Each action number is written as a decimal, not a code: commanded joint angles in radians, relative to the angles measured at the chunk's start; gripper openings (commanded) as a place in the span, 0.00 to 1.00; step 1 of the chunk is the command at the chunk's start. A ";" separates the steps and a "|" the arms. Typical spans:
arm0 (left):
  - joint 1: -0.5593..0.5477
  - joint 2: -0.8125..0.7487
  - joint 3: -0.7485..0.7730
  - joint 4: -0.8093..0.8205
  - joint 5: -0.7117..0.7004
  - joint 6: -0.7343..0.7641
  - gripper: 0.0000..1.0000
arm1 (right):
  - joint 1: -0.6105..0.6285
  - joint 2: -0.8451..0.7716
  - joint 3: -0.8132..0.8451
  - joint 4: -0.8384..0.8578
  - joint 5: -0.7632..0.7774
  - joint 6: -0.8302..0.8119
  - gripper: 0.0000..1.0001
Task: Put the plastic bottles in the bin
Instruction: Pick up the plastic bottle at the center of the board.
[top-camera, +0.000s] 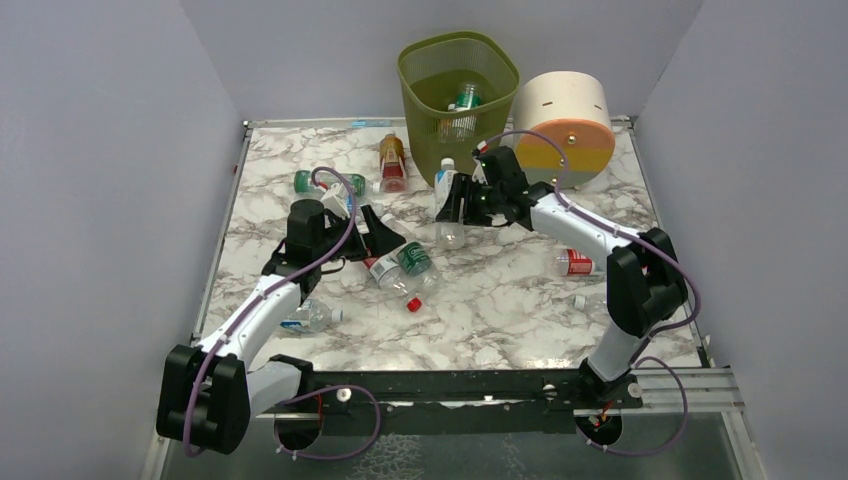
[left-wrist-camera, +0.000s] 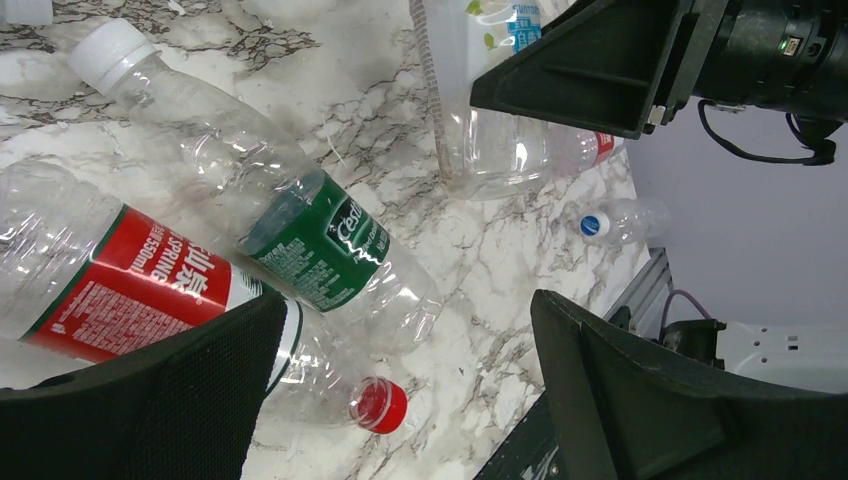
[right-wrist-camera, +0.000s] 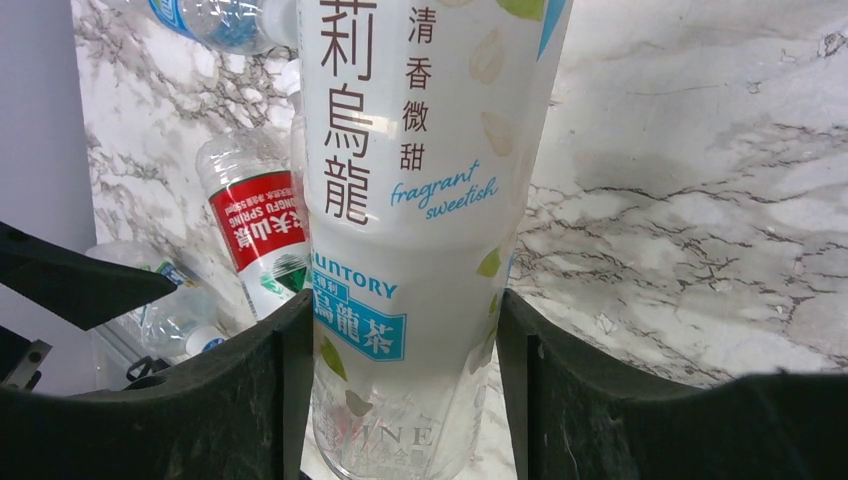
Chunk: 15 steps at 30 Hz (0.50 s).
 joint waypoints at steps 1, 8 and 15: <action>-0.003 -0.030 -0.013 0.034 0.027 -0.009 0.99 | 0.005 -0.047 -0.023 -0.019 0.009 -0.013 0.55; -0.003 -0.040 -0.020 0.036 0.027 -0.013 0.99 | 0.005 -0.078 -0.035 -0.007 -0.009 -0.014 0.55; -0.003 -0.045 -0.023 0.039 0.029 -0.020 0.99 | 0.005 -0.116 -0.044 0.016 -0.042 -0.016 0.55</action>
